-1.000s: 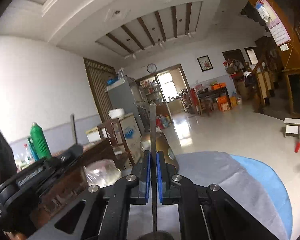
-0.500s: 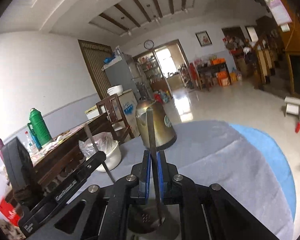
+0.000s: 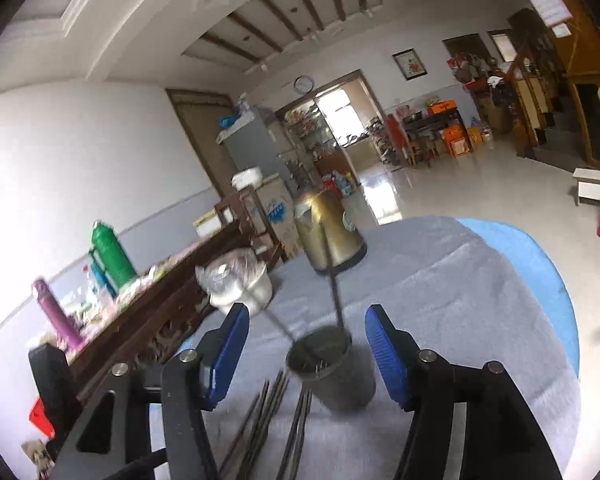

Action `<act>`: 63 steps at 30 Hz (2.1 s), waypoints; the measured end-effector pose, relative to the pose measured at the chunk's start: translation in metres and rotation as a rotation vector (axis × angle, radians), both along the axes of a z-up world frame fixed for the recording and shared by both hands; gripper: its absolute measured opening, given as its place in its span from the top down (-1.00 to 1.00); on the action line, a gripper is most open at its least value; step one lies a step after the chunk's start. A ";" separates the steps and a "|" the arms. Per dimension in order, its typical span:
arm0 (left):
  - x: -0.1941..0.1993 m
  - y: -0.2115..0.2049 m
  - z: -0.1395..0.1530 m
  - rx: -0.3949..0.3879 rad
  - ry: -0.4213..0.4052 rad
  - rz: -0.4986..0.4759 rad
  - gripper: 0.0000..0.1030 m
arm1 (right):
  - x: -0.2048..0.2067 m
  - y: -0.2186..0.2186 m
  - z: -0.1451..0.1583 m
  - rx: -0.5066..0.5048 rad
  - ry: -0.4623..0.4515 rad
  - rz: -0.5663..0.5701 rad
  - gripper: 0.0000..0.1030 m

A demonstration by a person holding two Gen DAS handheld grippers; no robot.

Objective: Organize utensils
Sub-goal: 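Lower both held chopsticks into the grey cup and open both tools, then move both open tools back over the remaining chopsticks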

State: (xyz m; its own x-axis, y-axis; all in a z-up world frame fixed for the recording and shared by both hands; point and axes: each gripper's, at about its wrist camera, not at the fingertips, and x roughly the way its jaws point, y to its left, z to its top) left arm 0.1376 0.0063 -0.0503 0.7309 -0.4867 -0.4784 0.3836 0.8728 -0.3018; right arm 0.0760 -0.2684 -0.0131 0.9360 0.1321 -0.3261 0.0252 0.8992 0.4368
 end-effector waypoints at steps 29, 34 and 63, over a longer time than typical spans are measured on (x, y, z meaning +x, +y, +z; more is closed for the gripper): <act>-0.029 -0.012 -0.056 0.208 0.296 0.027 -0.32 | 0.025 0.095 -0.065 -0.418 0.477 0.051 -0.23; -0.027 -0.017 -0.064 0.234 0.318 0.025 -0.32 | 0.027 0.096 -0.070 -0.417 0.491 0.059 -0.24; -0.005 0.012 -0.088 0.287 0.387 0.079 -0.32 | 0.047 0.120 -0.092 -0.476 0.571 0.089 -0.23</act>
State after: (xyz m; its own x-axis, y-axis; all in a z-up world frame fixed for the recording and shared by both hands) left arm 0.1325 0.0185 -0.1386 0.5023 -0.2454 -0.8291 0.2204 0.9636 -0.1516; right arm 0.1230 -0.1485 -0.1050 0.5965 -0.0773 -0.7989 0.0493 0.9970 -0.0596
